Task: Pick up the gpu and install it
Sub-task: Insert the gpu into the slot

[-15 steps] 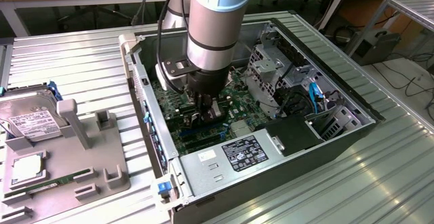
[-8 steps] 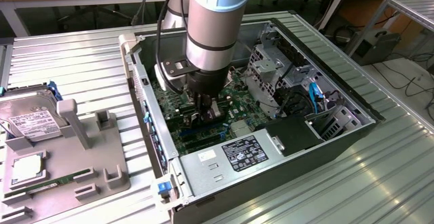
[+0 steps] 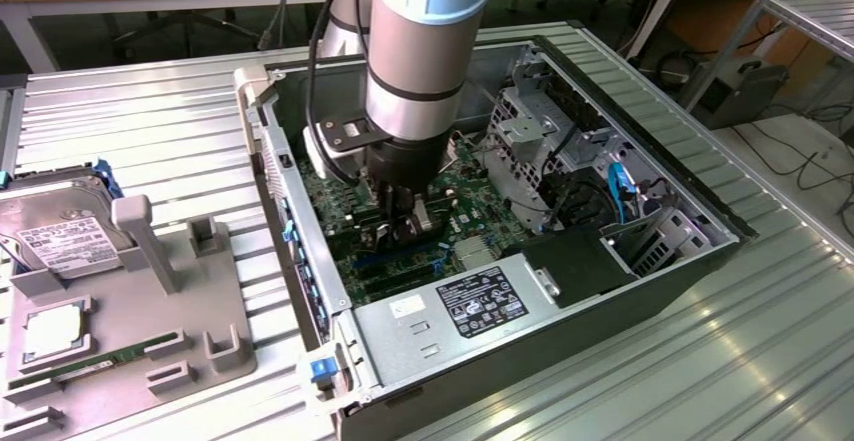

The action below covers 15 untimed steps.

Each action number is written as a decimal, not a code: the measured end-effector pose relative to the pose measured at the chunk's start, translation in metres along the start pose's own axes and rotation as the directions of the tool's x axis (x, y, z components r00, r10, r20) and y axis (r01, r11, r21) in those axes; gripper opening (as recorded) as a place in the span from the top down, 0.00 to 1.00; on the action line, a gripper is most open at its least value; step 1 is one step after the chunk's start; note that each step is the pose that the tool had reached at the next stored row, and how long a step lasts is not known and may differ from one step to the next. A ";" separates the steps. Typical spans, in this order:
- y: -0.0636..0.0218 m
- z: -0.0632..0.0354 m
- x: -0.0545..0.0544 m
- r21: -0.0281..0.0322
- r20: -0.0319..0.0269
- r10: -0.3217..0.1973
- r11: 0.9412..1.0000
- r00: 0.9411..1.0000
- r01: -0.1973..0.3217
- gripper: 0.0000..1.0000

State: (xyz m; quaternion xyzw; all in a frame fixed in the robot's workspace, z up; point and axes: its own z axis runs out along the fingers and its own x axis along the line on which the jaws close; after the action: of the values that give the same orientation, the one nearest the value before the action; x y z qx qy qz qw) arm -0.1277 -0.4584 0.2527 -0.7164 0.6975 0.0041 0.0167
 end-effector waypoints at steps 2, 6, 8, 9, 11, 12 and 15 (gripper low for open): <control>0.0000 -0.0007 0.000 0.000 0.000 0.000 1.000 1.000 0.000 0.66; -0.0003 -0.0171 0.000 0.000 0.000 0.000 1.000 1.000 0.000 0.66; -0.0004 -0.0228 -0.001 0.000 0.000 0.000 1.000 1.000 0.000 0.66; -0.0005 -0.0251 -0.001 0.000 0.000 0.000 1.000 1.000 0.000 0.67; -0.0006 -0.0281 -0.001 0.000 0.000 0.000 1.000 1.000 0.000 0.75; -0.0006 -0.0295 -0.001 0.000 0.000 0.000 1.000 1.000 0.000 0.81; -0.0007 -0.0309 -0.002 0.000 0.000 0.000 1.000 1.000 0.000 0.87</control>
State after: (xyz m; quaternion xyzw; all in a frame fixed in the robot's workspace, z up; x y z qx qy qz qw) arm -0.1276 -0.4576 0.2837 -0.7164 0.6975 0.0042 0.0168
